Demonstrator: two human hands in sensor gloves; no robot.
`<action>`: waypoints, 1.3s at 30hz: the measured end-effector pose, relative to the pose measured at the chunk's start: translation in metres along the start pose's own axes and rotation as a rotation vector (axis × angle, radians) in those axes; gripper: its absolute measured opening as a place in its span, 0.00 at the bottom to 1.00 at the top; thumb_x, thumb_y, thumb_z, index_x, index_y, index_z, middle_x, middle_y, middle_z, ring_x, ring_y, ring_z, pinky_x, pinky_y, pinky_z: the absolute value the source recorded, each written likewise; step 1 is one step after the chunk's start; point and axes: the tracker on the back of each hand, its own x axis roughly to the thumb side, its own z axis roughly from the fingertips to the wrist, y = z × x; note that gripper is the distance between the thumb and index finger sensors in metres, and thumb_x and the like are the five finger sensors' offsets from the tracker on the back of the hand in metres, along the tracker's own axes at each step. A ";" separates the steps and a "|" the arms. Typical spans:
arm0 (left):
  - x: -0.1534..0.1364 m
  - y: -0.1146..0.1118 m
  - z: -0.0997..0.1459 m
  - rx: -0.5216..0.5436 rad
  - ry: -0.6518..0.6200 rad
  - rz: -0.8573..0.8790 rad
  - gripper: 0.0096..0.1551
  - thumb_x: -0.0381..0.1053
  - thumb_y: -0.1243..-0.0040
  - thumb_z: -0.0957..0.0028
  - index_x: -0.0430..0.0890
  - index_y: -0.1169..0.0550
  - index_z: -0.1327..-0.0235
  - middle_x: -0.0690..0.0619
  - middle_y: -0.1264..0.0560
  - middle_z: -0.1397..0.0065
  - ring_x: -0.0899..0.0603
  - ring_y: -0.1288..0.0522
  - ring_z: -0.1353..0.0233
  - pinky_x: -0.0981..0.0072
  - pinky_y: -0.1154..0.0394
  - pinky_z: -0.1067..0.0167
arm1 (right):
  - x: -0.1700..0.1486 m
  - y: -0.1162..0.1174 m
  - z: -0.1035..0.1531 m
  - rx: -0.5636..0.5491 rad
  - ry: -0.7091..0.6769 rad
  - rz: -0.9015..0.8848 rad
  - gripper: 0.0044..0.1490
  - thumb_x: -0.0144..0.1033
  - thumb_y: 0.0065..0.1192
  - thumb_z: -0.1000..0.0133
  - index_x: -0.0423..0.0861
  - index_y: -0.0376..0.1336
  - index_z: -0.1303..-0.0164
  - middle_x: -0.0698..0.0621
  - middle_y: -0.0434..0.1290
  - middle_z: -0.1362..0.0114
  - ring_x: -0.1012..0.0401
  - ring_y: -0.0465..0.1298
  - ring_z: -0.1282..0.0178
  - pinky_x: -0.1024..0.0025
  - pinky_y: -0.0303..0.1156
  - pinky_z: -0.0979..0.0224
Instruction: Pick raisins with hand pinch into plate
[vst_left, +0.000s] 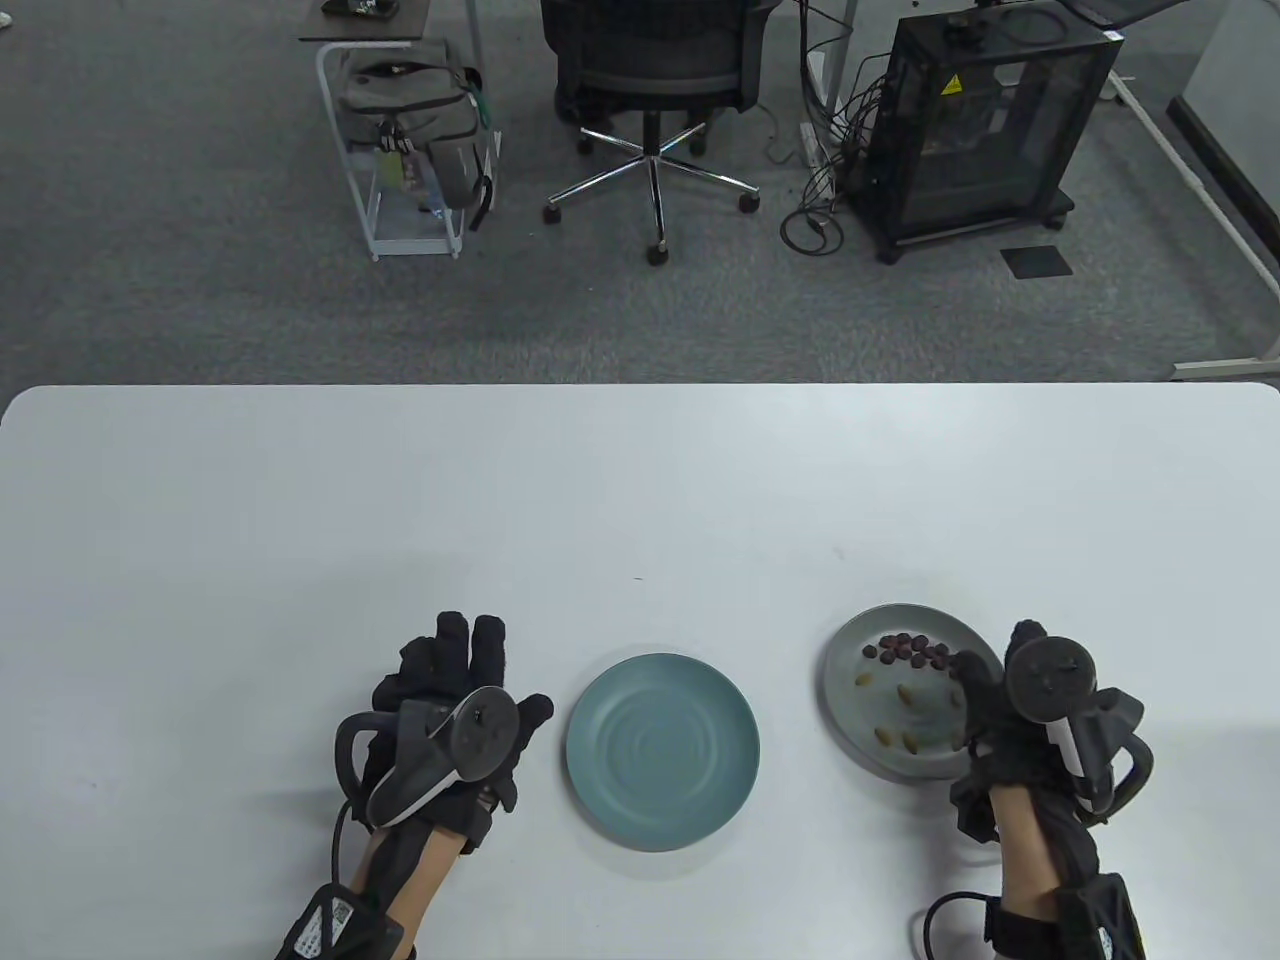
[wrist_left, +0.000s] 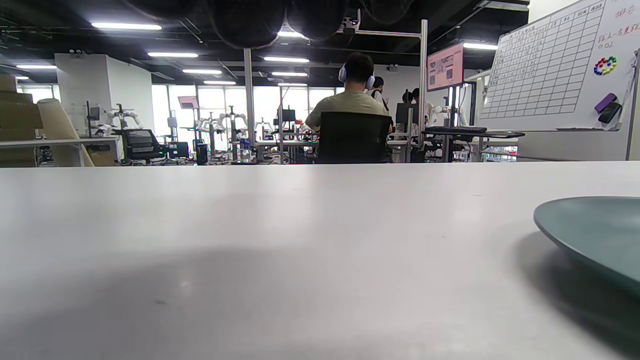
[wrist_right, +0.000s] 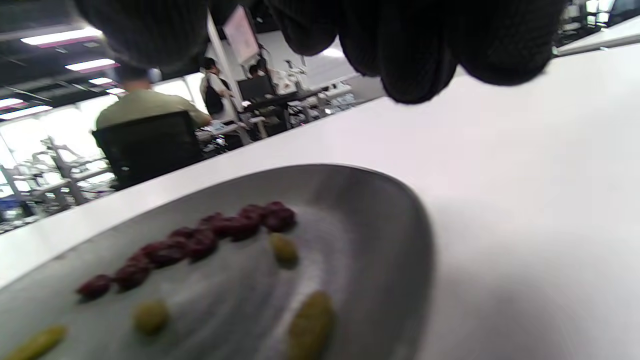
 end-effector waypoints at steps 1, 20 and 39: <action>0.000 0.000 0.000 -0.001 -0.002 0.000 0.52 0.77 0.63 0.52 0.48 0.46 0.19 0.39 0.44 0.15 0.23 0.40 0.24 0.31 0.39 0.37 | -0.004 0.001 -0.003 0.004 0.015 0.006 0.49 0.60 0.66 0.49 0.42 0.58 0.25 0.36 0.68 0.25 0.46 0.78 0.40 0.56 0.80 0.47; 0.002 -0.001 0.000 0.001 -0.009 0.031 0.51 0.76 0.59 0.51 0.46 0.43 0.20 0.37 0.40 0.17 0.24 0.36 0.27 0.34 0.36 0.40 | -0.019 0.030 -0.023 0.151 0.174 0.098 0.43 0.49 0.74 0.51 0.38 0.64 0.31 0.41 0.79 0.41 0.58 0.84 0.65 0.66 0.82 0.67; 0.007 -0.006 -0.001 -0.031 -0.021 0.025 0.51 0.75 0.59 0.51 0.45 0.42 0.20 0.36 0.39 0.17 0.23 0.35 0.28 0.35 0.35 0.41 | -0.014 0.033 -0.029 0.144 0.217 0.081 0.39 0.46 0.83 0.55 0.38 0.71 0.39 0.42 0.83 0.48 0.59 0.86 0.71 0.67 0.82 0.70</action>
